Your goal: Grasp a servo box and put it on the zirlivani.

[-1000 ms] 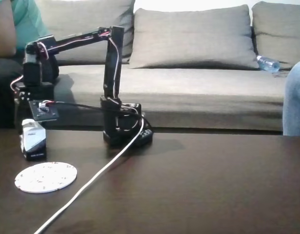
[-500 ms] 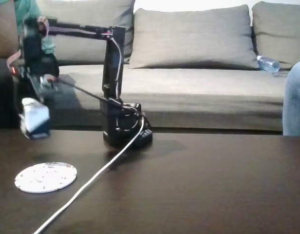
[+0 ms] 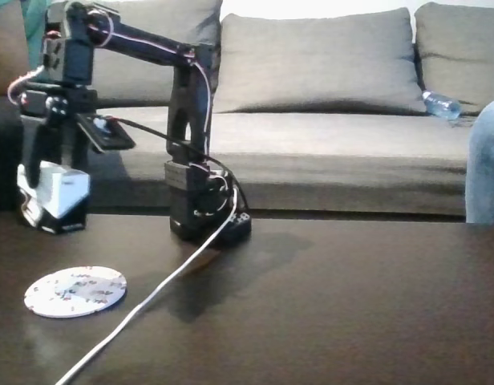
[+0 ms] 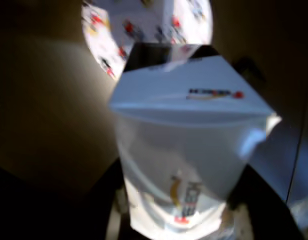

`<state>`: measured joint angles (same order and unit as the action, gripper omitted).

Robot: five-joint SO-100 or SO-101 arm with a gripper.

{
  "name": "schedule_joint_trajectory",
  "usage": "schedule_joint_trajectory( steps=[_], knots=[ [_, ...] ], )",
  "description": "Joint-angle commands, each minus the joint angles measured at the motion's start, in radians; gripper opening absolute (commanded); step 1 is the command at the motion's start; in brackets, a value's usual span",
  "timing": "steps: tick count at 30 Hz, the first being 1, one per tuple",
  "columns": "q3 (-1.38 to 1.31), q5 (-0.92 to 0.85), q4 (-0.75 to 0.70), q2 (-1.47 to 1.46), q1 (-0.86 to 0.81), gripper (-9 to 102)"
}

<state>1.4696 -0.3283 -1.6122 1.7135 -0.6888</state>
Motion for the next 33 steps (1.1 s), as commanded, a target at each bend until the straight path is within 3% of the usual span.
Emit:
schedule_joint_trajectory(
  steps=[1, 12, 24, 33],
  knots=[
    [0.051, 0.002, 0.063, 0.017, 0.037, 16],
    [0.291, 0.017, 0.307, 0.017, 0.046, 16],
    [0.337, 0.015, 0.339, 0.017, 0.044, 16],
    [0.336, 0.015, 0.341, 0.018, 0.035, 32]
  ],
)
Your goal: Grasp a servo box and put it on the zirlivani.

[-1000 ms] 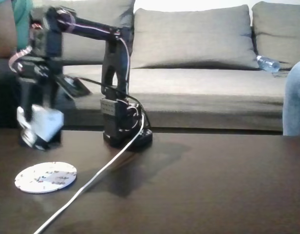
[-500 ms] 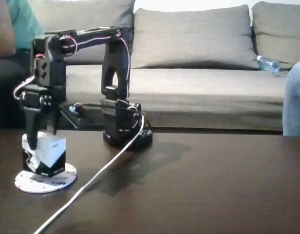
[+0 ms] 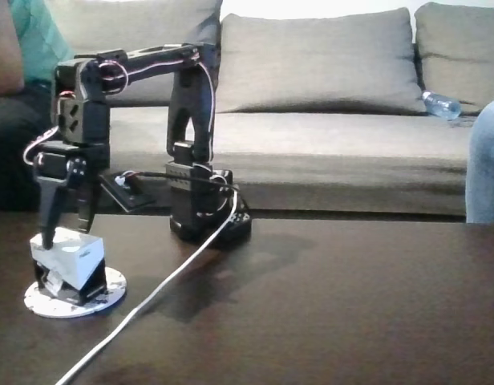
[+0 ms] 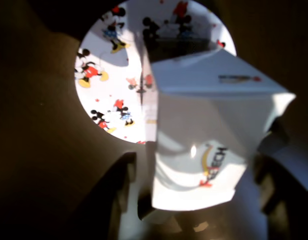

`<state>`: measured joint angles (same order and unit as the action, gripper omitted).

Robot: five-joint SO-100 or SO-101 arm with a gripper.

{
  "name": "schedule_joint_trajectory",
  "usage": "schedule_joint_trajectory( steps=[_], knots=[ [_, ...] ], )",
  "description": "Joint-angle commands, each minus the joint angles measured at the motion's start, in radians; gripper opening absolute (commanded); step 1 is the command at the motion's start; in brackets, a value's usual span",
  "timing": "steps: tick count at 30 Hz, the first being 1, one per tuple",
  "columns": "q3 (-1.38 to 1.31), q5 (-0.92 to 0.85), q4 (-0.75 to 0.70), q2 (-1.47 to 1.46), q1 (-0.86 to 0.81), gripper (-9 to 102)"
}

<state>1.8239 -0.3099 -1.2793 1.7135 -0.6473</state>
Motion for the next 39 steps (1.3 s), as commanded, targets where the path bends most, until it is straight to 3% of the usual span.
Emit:
schedule_joint_trajectory(
  steps=[1, 11, 17, 21, 25, 34, 39],
  knots=[
    [-0.018, -0.003, 0.008, 0.018, -0.006, 32],
    [-0.066, 0.005, -0.031, 0.06, 0.014, 32],
    [-0.293, 0.083, -0.321, 0.195, 0.156, 31],
    [-0.304, 0.149, -0.391, 0.284, 0.351, 26],
    [-0.112, 0.198, -0.313, 0.399, 0.532, 8],
    [0.652, 0.287, 0.057, 0.877, 0.753, 1],
    [0.925, 0.287, 0.025, 1.345, 0.795, 0]
  ],
)
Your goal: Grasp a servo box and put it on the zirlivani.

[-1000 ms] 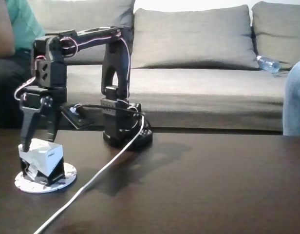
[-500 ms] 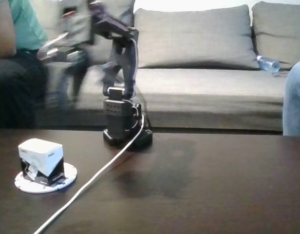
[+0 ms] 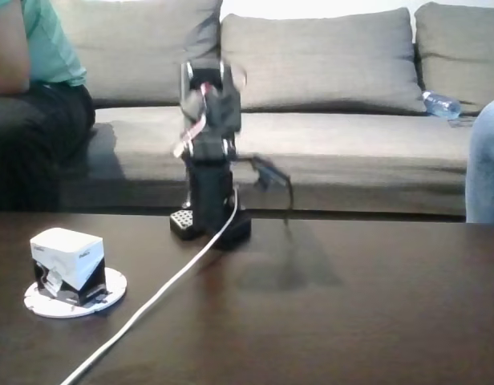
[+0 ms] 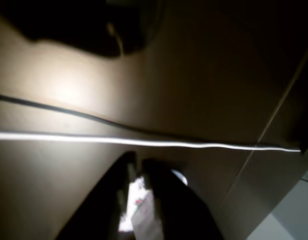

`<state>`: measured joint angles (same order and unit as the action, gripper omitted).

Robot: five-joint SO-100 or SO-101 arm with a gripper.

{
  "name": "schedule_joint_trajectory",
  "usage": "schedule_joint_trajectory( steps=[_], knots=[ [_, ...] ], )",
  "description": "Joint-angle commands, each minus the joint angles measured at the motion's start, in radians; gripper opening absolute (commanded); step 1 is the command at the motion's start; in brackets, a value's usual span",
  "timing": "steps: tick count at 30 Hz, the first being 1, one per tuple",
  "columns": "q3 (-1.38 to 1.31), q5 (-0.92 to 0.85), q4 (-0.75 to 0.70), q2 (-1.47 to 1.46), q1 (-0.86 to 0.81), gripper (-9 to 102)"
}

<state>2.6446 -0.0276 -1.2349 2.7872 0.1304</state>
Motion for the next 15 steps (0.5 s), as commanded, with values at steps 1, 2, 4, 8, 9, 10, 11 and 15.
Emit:
schedule_joint_trajectory(
  steps=[1, 2, 4, 8, 9, 10, 11, 15],
  knots=[
    [0.14, 0.005, -0.057, 0.376, 0.02, 0],
    [0.169, 0.005, -0.104, 0.48, 0.026, 0],
    [0.207, 0.005, -0.181, 0.614, 0.051, 0],
    [0.212, 0.034, -0.143, 0.518, 0.046, 0],
    [0.219, 0.041, -0.138, 0.517, 0.046, 0],
    [0.227, 0.048, -0.137, 0.523, 0.054, 0],
    [0.244, 0.049, -0.138, 0.534, 0.057, 0],
    [0.328, 0.044, -0.133, 0.568, 0.063, 0]
  ],
)
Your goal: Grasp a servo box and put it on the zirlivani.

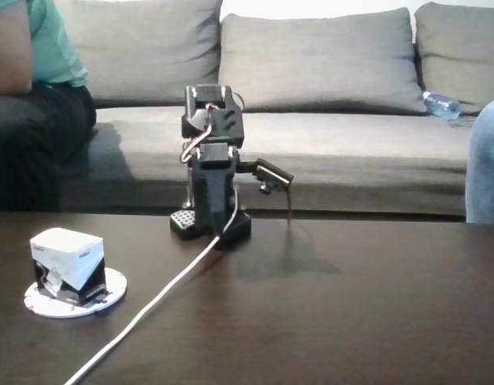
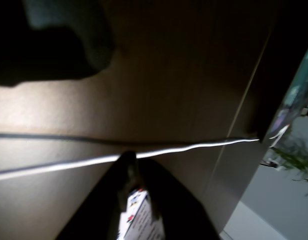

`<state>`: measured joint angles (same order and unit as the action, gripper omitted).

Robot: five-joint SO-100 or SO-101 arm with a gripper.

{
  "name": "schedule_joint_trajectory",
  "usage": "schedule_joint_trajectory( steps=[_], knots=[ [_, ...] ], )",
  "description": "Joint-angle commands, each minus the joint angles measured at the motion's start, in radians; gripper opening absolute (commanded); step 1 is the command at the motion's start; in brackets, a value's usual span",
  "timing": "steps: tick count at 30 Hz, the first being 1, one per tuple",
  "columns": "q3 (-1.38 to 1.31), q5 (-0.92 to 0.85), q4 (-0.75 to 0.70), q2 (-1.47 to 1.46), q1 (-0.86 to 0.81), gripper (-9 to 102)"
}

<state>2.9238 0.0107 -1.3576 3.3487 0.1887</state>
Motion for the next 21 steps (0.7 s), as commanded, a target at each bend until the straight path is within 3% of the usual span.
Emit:
schedule_joint_trajectory(
  steps=[1, 21],
  knots=[
    [0.048, 0.006, -0.011, 0.008, 0.002, 0],
    [0.044, 0.006, -0.011, 0.006, 0.003, 0]
  ],
)
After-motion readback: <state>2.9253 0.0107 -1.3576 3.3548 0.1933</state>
